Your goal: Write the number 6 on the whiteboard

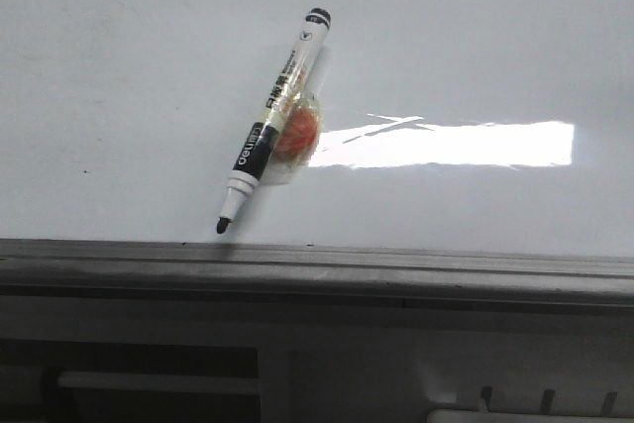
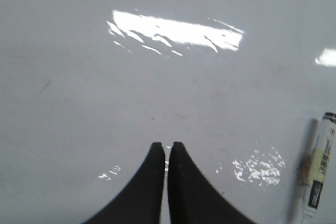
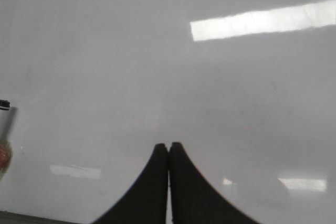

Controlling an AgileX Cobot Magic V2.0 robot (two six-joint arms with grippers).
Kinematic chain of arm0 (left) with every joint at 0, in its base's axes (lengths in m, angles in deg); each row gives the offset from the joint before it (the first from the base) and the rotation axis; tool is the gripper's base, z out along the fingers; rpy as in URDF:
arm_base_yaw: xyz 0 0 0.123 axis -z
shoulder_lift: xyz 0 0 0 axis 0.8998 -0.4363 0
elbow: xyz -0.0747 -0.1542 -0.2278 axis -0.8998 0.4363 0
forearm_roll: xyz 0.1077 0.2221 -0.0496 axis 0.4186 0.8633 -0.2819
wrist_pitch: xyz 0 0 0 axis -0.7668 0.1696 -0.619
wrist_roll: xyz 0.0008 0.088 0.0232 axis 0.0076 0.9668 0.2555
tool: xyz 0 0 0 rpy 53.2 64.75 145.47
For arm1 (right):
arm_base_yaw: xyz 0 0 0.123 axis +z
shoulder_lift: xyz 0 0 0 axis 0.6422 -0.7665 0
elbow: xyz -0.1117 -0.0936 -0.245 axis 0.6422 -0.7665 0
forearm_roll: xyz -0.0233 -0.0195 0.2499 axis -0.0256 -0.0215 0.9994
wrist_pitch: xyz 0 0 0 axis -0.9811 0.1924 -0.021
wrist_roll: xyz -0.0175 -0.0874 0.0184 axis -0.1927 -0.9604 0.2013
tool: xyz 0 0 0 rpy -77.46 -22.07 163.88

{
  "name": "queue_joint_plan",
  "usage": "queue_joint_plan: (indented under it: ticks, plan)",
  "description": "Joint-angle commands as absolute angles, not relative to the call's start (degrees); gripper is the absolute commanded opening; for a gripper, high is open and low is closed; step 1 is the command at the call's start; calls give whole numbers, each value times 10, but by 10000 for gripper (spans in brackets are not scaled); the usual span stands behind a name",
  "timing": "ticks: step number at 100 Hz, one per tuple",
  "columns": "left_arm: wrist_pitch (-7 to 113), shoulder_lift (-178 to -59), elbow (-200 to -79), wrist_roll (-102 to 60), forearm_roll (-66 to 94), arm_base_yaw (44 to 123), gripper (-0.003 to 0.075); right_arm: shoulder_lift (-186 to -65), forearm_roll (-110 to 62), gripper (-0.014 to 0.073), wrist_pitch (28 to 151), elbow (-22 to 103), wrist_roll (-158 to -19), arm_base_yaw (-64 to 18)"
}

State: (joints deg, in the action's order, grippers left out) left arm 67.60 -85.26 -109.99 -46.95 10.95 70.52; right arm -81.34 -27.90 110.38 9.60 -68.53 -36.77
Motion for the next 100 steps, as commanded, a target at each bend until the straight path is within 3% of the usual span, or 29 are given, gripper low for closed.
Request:
queue_joint_plan:
  ticks: [1, 16, 23, 64, 100]
  plan:
    - [657, -895, -1133, -441, 105, 746, 69, -842, -282, 28, 1094, 135, -705, -370]
    - [652, -959, -1133, -433, 107, 844, 349, -847, -276, 299, 1089, 141, -726, -359]
    - [638, -995, -1133, -433, 107, 893, 413, -847, -276, 398, 1092, 141, -726, -347]
    - [392, -1196, -1140, -433, 64, 1119, 410, -848, -276, 416, 1096, 141, -726, -329]
    - [336, -1322, -1192, -433, 43, 1144, 410, -848, -276, 416, 1122, 141, -726, -329]
